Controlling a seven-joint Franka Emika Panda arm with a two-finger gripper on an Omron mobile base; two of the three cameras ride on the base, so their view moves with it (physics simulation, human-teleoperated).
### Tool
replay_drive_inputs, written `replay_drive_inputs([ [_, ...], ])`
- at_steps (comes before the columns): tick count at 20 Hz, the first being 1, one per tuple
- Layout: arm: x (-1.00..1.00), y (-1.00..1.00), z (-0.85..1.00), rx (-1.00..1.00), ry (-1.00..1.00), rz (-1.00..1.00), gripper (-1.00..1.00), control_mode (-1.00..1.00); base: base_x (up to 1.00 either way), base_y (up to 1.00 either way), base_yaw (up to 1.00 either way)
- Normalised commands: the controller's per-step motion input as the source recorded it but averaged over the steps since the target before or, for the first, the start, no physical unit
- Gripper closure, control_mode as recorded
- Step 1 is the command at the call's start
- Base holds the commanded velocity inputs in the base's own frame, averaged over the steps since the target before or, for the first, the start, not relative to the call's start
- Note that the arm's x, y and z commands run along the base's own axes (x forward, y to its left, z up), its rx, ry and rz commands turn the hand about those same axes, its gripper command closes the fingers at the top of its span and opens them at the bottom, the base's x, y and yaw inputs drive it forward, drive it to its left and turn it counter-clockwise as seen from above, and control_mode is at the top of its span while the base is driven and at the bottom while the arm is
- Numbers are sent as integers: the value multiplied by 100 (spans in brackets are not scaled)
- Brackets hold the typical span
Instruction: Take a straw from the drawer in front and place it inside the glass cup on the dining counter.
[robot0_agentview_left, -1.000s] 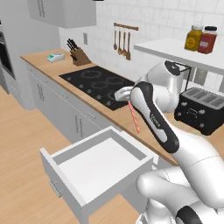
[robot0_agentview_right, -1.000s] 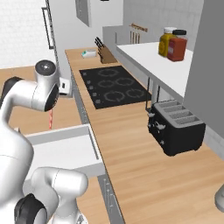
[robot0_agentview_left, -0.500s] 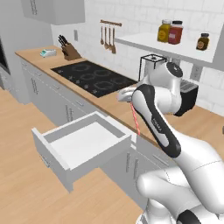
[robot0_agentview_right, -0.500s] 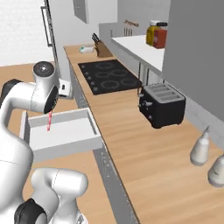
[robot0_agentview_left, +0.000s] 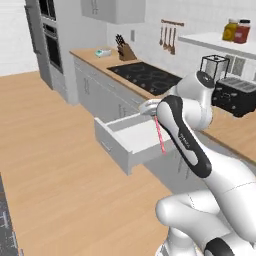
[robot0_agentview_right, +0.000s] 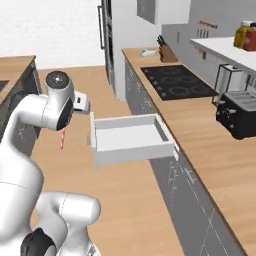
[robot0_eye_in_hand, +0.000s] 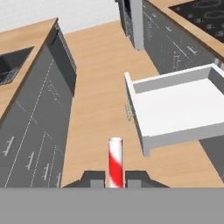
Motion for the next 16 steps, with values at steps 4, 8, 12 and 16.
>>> replay_drive_inputs([
  [4,0,0,0,0,0,0,100,100,-48,61,66],
  [8,0,0,0,0,0,0,100,100,-48,22,69],
  [12,0,0,0,0,0,0,100,100,-87,1,61],
  [16,0,0,0,0,0,0,100,100,-91,25,21],
])
